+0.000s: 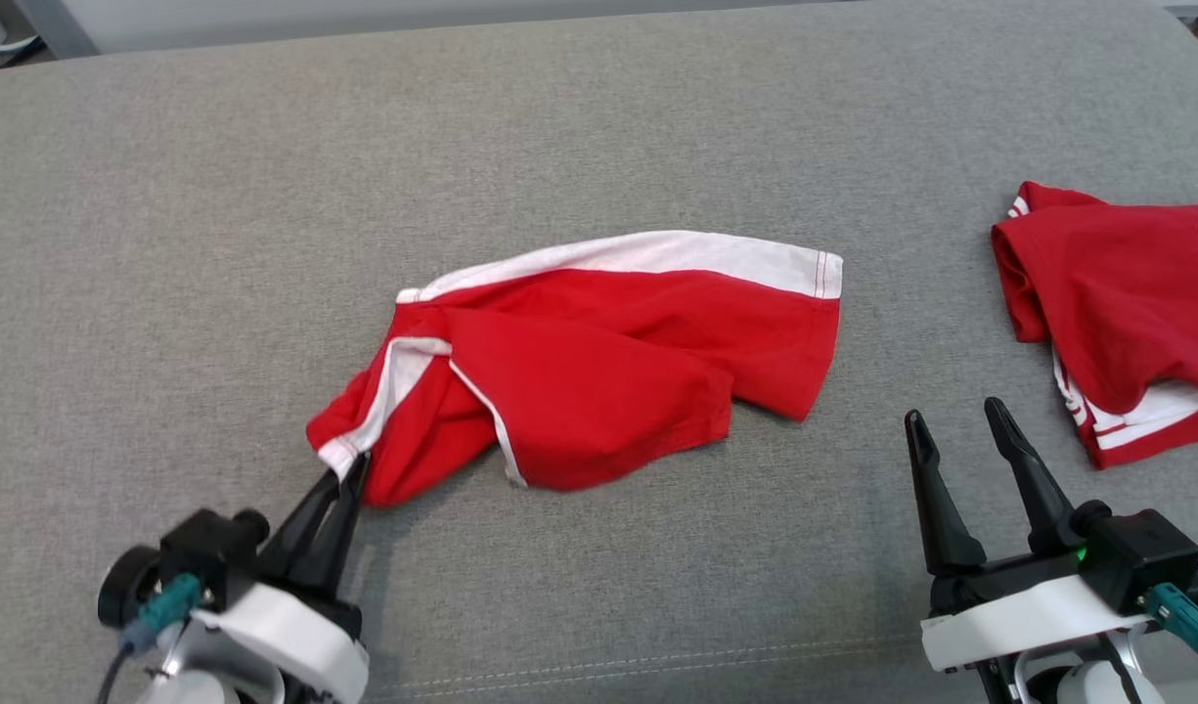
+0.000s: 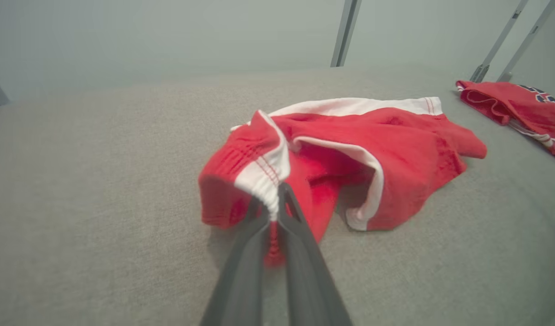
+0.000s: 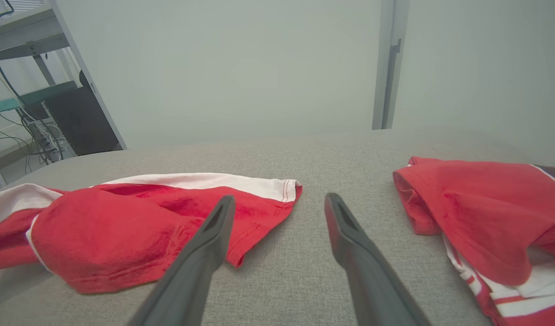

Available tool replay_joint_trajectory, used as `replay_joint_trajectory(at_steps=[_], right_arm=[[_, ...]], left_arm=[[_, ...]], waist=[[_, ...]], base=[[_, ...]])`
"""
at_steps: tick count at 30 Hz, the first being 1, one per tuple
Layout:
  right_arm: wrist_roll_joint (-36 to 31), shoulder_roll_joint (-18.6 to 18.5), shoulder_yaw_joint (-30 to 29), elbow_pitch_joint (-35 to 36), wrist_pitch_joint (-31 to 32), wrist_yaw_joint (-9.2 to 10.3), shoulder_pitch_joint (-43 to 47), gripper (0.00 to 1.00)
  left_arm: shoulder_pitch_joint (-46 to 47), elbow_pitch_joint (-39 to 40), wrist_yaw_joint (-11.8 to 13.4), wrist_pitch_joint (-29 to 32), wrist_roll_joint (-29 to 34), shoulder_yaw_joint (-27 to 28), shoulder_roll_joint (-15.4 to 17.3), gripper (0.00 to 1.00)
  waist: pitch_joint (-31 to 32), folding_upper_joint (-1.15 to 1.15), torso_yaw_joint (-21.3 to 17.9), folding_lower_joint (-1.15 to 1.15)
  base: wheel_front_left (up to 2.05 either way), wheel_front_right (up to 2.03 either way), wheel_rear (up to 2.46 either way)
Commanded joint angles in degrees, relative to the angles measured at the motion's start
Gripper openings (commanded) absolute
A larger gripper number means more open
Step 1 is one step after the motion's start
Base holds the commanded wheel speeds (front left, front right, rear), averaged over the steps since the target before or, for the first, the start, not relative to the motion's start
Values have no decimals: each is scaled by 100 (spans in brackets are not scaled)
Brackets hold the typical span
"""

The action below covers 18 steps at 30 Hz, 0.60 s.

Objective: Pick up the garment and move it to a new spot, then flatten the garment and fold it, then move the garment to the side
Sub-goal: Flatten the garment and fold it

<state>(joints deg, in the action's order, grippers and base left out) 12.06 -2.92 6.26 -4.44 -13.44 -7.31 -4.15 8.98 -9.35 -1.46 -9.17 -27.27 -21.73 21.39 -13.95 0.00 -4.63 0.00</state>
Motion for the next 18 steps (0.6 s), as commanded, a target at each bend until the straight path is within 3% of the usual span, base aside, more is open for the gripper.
replay_joint_trajectory(at_steps=[1,9,10,11,18], right_arm=[[-9,-110,119,193,47,-18,-44,100],[4,-191,110,275,149,-18,-47,100],[10,-203,111,283,161,-18,-45,100],[16,-215,109,290,171,-18,-41,100],[-7,-242,-17,366,247,-18,82,100]], left_arm=[[-140,349,125,-30,78,164,234,0],[-571,379,105,112,178,-153,270,3],[-583,318,107,171,156,-177,254,71],[-587,268,98,216,108,-192,222,100],[-748,170,248,634,-68,-190,235,100]], waist=[[-7,0,68,0],[22,0,198,0],[30,0,207,0],[39,0,217,0],[140,0,275,0]], base=[[0,0,0],[0,0,0],[0,0,0],[0,0,0],[0,0,0]])
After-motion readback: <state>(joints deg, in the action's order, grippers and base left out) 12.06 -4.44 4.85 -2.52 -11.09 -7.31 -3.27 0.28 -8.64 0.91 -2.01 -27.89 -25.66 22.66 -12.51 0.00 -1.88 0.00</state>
